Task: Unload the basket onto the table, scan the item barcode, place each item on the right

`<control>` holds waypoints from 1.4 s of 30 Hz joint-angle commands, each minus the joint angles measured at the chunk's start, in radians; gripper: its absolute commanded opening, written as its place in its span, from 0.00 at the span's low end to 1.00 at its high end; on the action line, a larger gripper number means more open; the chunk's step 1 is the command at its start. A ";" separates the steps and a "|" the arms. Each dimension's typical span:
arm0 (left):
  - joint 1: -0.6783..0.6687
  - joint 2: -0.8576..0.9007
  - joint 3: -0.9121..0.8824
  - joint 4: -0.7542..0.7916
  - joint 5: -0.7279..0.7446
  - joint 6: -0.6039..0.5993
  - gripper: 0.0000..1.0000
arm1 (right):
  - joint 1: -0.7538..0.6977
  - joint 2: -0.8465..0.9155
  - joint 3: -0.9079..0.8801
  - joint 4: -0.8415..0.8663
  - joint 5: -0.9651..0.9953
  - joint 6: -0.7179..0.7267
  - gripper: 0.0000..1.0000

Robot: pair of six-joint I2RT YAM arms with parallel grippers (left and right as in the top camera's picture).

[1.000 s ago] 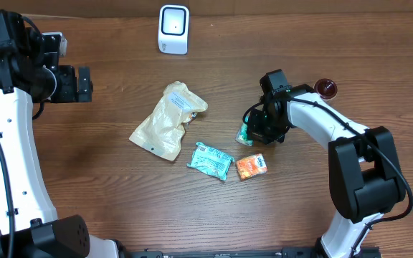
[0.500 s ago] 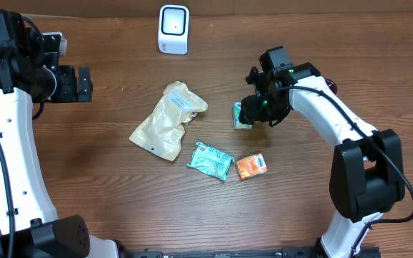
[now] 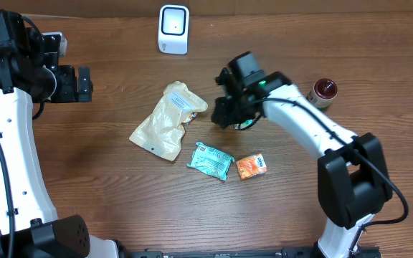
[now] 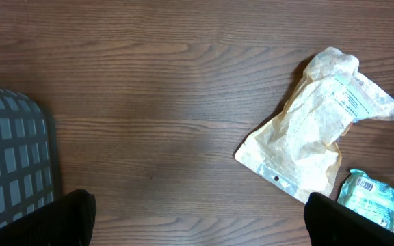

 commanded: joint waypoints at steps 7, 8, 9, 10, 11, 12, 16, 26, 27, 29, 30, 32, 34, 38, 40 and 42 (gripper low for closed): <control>-0.013 0.006 -0.003 0.000 0.000 0.021 1.00 | 0.018 0.002 -0.077 0.027 0.212 0.308 0.16; -0.013 0.006 -0.003 0.000 0.000 0.021 1.00 | 0.018 0.002 -0.085 0.036 0.212 0.308 0.16; -0.013 0.006 -0.003 0.000 0.000 0.021 1.00 | 0.018 0.002 -0.098 0.048 0.212 0.308 0.16; -0.013 0.006 -0.003 0.000 0.000 0.021 1.00 | 0.018 0.002 -0.105 0.055 0.212 0.309 0.16; -0.013 0.006 -0.003 0.000 0.000 0.021 1.00 | 0.018 0.002 -0.111 0.061 0.212 0.309 0.16; -0.013 0.006 -0.003 0.000 0.000 0.021 1.00 | 0.018 0.002 -0.117 0.066 0.217 0.313 0.16; -0.013 0.006 -0.003 0.000 0.000 0.021 1.00 | 0.003 0.002 -0.119 0.029 0.301 0.356 0.16; -0.013 0.006 -0.003 0.000 0.000 0.021 1.00 | -0.071 0.002 -0.119 0.013 0.375 0.352 0.16; -0.013 0.006 -0.003 0.000 0.000 0.021 1.00 | -0.078 0.002 -0.119 0.014 0.379 0.352 0.16; -0.013 0.006 -0.003 0.000 0.000 0.021 1.00 | -0.091 0.002 -0.118 0.021 0.341 0.337 0.16; -0.013 0.006 -0.003 0.000 0.000 0.021 1.00 | -0.093 0.002 -0.116 0.026 0.314 0.320 0.16; -0.013 0.006 -0.003 0.000 0.000 0.021 1.00 | -0.093 0.002 -0.112 0.065 0.172 0.215 0.16; -0.013 0.006 -0.003 0.000 0.000 0.021 1.00 | -0.092 0.002 -0.109 0.105 0.028 0.129 0.16; -0.013 0.006 -0.003 0.000 0.000 0.021 1.00 | -0.069 0.002 -0.110 0.162 -0.049 0.143 0.15; -0.013 0.006 -0.003 0.000 0.000 0.021 1.00 | -0.056 0.002 -0.117 0.172 -0.006 0.171 0.15; -0.013 0.006 -0.003 0.000 0.000 0.021 1.00 | -0.045 0.013 -0.121 0.172 0.042 0.191 0.15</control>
